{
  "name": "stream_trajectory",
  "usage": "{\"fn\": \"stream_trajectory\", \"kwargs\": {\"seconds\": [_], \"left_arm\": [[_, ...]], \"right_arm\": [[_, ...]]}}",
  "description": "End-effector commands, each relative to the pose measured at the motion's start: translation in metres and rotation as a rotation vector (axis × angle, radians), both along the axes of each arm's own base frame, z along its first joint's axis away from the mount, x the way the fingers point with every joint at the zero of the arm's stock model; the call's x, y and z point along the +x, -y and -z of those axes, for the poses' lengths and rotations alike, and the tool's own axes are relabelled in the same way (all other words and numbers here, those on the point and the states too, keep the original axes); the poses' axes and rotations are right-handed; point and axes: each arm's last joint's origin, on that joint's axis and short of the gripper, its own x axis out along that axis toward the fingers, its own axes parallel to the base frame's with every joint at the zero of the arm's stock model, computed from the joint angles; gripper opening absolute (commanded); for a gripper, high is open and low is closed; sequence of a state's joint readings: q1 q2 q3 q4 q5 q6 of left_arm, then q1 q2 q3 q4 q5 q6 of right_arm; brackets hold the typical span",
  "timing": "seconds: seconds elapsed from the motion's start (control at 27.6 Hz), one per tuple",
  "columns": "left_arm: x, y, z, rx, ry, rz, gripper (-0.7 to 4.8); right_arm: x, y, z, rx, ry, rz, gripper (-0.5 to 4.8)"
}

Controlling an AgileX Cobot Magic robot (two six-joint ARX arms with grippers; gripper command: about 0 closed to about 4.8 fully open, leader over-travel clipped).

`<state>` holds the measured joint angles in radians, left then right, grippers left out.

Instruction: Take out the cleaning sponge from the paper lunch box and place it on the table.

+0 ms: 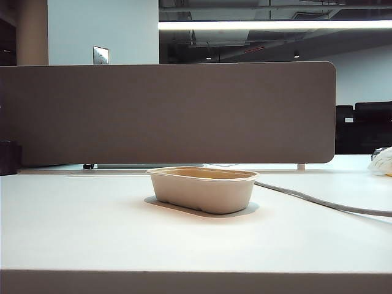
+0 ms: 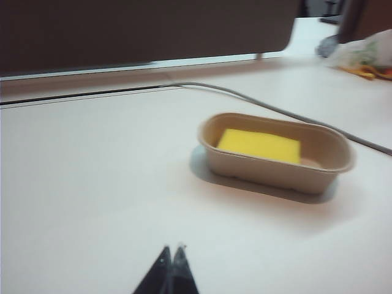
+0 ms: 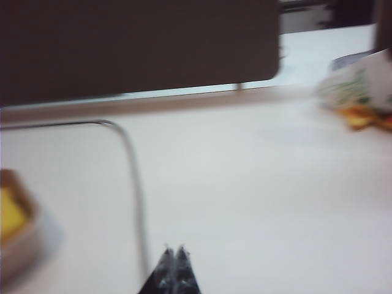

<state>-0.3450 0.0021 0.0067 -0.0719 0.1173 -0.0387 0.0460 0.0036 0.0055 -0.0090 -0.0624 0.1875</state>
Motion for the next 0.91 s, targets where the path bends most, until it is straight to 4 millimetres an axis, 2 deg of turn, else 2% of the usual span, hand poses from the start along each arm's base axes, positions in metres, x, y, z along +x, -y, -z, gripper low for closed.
{"fn": "stream_trajectory", "kwargs": {"seconds": [0.04,0.14,0.25,0.4,0.51,0.65,0.91], "left_arm": [[-0.002,0.004,0.000,-0.001,0.001,0.065,-0.05],[0.000,0.007,0.004,0.018,-0.049,0.088,-0.06],[0.004,0.009,0.010,0.047,-0.125,0.089,-0.05],[0.004,0.009,0.016,0.068,-0.180,0.090,-0.05],[0.003,0.009,0.015,0.069,-0.183,0.090,-0.06],[0.002,0.008,0.011,0.065,-0.171,0.090,-0.05],[-0.001,0.007,-0.010,0.048,-0.128,0.091,-0.05]], "right_arm": [[-0.003,-0.005,-0.013,0.173,0.034,-0.173,-0.09],[-0.006,-0.008,-0.022,0.250,0.024,-0.318,-0.09],[-0.013,-0.011,-0.041,0.284,0.030,-0.430,-0.09],[-0.024,-0.009,-0.071,0.278,0.033,-0.390,-0.09],[-0.023,-0.009,-0.087,0.261,0.021,-0.369,-0.09],[-0.007,-0.013,-0.094,0.273,-0.097,-0.461,-0.09],[0.048,-0.023,-0.095,0.227,-0.355,-0.642,-0.08]]}}
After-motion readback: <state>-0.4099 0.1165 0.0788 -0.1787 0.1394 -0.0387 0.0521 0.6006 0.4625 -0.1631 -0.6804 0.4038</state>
